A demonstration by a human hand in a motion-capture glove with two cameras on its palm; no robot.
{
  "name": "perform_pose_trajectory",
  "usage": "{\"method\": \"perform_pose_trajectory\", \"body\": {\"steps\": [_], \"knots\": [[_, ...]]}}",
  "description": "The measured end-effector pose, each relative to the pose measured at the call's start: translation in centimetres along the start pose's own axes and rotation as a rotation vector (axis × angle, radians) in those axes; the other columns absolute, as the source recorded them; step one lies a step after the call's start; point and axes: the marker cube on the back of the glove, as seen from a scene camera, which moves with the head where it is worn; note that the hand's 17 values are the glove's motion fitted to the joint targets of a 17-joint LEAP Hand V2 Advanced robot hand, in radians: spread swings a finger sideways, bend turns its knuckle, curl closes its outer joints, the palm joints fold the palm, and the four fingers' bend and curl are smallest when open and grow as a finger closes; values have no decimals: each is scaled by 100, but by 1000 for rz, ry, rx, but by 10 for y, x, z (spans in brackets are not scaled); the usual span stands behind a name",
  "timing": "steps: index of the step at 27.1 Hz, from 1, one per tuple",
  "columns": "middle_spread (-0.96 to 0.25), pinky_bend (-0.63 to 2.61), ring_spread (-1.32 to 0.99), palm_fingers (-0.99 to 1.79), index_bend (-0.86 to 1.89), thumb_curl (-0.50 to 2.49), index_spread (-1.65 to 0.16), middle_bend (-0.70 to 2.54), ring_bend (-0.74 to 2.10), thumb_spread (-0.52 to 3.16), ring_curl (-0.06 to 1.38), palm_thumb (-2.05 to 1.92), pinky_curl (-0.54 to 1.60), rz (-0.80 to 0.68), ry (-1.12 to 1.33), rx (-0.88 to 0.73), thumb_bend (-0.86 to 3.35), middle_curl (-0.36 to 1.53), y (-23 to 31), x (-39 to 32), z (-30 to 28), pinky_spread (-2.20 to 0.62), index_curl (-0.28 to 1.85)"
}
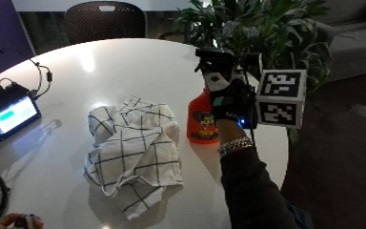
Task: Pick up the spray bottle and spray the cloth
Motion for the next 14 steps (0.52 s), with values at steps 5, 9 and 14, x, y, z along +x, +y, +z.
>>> {"method": "perform_pose_trajectory", "body": {"steps": [5, 9, 14], "knots": [[-15, 12, -12, 111, 17, 40, -27, 40, 47, 99, 36, 96, 17, 36, -36, -17, 7, 41, 0, 5, 1, 13, 36], [-19, 16, -15, 117, 17, 43, -28, 43, 54, 90, 41, 99, 20, 36, -39, 11, 4, 44, -6, 0, 2, 5, 38], [-20, 36, -17, 129, 19, 46, -28, 39, 53, 80, 43, 100, 28, -18, -7, 82, 0, 45, -17, -6, 2, -11, 39]]}}
